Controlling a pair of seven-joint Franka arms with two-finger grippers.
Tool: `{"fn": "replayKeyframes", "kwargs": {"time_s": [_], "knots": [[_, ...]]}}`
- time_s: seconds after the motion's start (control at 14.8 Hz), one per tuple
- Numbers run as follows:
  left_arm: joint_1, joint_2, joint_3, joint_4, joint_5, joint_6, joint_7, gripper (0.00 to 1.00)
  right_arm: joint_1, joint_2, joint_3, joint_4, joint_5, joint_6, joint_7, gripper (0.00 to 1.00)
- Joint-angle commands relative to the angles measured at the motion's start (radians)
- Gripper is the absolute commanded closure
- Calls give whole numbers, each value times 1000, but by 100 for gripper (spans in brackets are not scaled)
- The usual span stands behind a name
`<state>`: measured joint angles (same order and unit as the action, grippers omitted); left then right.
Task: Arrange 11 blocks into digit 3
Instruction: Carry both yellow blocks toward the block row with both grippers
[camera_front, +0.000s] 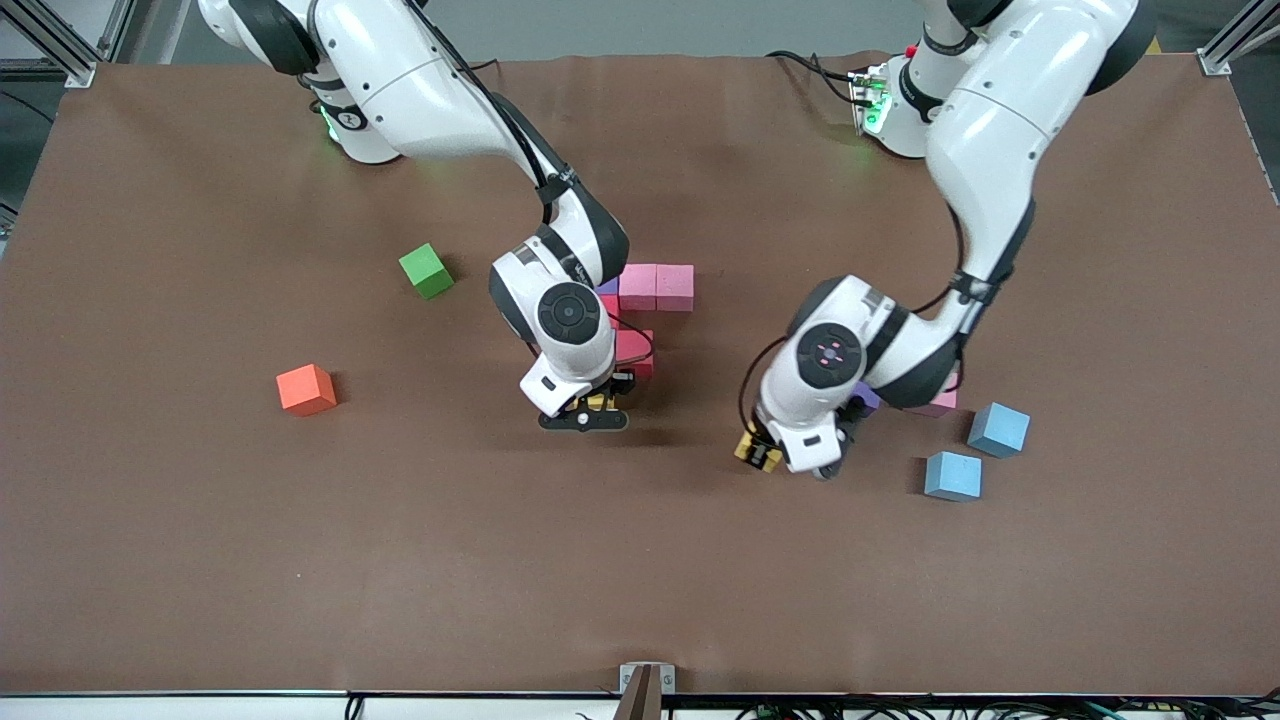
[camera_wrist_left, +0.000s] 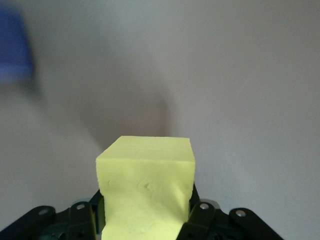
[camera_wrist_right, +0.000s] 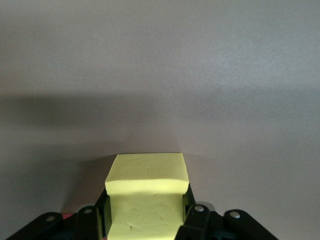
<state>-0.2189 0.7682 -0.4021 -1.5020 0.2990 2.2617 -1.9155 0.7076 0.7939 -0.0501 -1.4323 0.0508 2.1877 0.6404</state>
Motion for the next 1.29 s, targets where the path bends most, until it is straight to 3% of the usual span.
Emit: {"fn": "replayKeyframes", "kwargs": {"time_s": [0.0, 0.27, 0.74, 1.22], "knots": [[-46, -9, 9, 5, -20, -7, -265, 62, 10, 10, -5, 21, 6, -9, 21, 97], [-97, -6, 11, -20, -6, -5, -517, 62, 10, 5, -5, 13, 9, -13, 39, 97], [-129, -40, 8, -153, -3, 38, -585, 62, 9, 4, -7, 9, 11, -19, 44, 97], [-197, -32, 8, -168, 6, 50, -655, 62, 12, 4, -5, 7, 11, -20, 58, 97]]}}
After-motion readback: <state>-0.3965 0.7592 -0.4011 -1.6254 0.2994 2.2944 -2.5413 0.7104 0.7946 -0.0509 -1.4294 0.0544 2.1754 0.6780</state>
